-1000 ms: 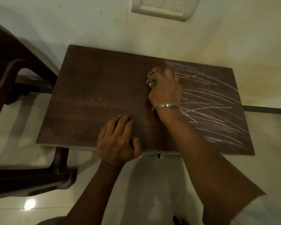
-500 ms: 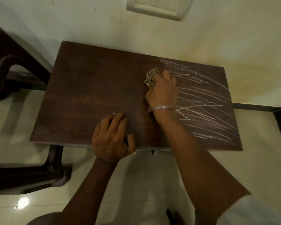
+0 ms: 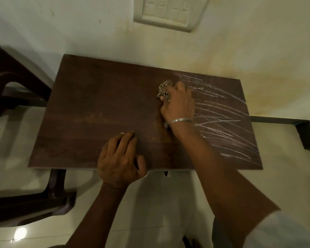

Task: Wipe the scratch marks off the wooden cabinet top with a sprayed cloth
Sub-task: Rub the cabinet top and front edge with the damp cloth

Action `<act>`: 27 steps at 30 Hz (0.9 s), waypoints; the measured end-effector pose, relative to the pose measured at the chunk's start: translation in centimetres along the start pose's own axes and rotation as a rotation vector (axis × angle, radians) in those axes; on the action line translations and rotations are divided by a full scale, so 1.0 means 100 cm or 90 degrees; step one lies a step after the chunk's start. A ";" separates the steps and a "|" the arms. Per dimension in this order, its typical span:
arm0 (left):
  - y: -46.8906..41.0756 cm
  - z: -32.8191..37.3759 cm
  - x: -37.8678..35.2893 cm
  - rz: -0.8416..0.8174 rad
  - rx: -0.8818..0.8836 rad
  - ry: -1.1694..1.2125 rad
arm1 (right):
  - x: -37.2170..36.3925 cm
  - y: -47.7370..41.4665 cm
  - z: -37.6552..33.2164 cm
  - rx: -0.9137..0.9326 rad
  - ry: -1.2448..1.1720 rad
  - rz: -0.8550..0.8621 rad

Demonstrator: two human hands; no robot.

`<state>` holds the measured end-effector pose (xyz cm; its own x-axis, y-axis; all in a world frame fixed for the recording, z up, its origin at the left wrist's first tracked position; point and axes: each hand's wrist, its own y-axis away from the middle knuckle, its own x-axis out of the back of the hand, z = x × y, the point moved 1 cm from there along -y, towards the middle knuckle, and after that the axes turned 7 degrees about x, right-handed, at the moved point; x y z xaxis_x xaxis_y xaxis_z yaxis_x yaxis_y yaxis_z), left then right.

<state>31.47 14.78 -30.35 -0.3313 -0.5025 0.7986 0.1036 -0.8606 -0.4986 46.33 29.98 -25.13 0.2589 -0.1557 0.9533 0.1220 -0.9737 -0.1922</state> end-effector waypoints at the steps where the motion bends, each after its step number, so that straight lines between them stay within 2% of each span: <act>1: 0.000 0.000 0.000 0.000 0.000 -0.001 | 0.000 0.008 0.000 0.002 0.002 0.007; 4: -0.001 0.000 0.001 -0.002 -0.008 -0.008 | 0.000 -0.004 0.001 -0.006 0.011 0.006; 9: -0.001 0.000 0.002 -0.010 -0.017 -0.017 | 0.003 -0.048 0.003 -0.039 0.011 -0.060; 16: -0.002 -0.001 0.001 -0.008 -0.016 -0.024 | 0.009 0.061 -0.008 -0.011 -0.006 0.025; 19: -0.002 -0.001 0.001 -0.010 -0.012 -0.013 | 0.009 0.046 -0.006 -0.017 0.007 0.012; 23: -0.004 0.002 0.004 -0.030 -0.003 -0.017 | 0.012 0.006 -0.003 -0.055 -0.004 -0.062; 27: -0.004 0.004 0.008 -0.041 0.003 -0.017 | 0.016 0.057 -0.015 -0.052 -0.015 -0.030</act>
<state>31.55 14.65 -29.36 -0.3120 -0.4477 0.8380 0.0866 -0.8917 -0.4442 45.99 23.95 -24.39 0.2779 -0.1065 0.9547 0.0559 -0.9904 -0.1267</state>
